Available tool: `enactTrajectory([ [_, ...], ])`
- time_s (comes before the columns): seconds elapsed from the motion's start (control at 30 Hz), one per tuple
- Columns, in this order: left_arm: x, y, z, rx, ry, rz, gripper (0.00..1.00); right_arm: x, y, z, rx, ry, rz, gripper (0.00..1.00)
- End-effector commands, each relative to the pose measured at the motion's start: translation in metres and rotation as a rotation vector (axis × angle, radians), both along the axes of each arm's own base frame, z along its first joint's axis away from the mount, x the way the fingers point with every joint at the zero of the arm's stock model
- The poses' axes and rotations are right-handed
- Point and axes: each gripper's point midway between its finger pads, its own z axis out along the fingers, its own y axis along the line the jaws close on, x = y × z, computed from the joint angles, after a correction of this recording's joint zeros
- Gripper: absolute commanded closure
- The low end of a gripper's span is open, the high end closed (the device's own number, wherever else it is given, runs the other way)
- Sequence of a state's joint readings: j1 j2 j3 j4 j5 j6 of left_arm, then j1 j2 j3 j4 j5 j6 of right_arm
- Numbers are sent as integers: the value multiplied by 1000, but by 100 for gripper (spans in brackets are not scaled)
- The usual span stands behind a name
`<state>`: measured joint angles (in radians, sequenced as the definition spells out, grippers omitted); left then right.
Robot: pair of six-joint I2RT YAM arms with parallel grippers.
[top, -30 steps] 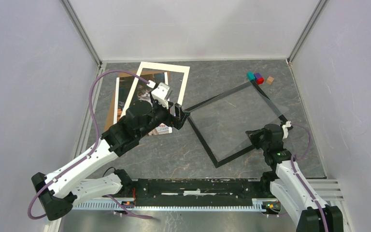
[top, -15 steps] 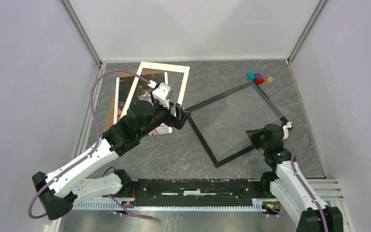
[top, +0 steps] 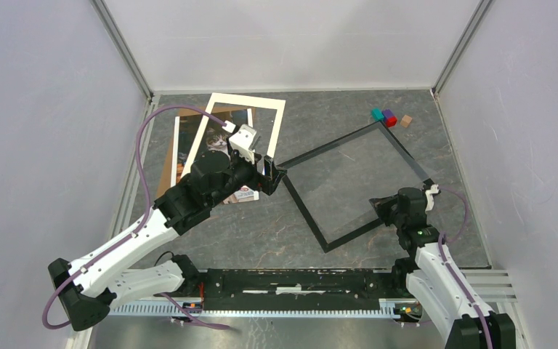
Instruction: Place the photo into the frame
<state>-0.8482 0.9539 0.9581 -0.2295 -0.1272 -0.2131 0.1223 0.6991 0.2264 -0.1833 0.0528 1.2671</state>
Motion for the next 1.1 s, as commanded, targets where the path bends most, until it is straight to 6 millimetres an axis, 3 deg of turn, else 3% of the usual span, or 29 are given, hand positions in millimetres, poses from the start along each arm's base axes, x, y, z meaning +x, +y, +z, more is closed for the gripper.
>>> enactTrajectory([
  [0.0, 3, -4, 9, -28, -35, -11, 9, 3, 1, 9, -17, -6, 26, 100],
  [0.27, 2, -4, 9, -27, -33, -15, 9, 5, 5, 11, -43, 11, 81, 100],
  [0.47, 3, -5, 8, -26, -30, -16, 9, 7, -9, 15, -89, 28, 70, 100],
  [1.07, 2, -9, 5, -28, -20, -29, 9, -2, 4, 0, -7, 58, 121, 100],
])
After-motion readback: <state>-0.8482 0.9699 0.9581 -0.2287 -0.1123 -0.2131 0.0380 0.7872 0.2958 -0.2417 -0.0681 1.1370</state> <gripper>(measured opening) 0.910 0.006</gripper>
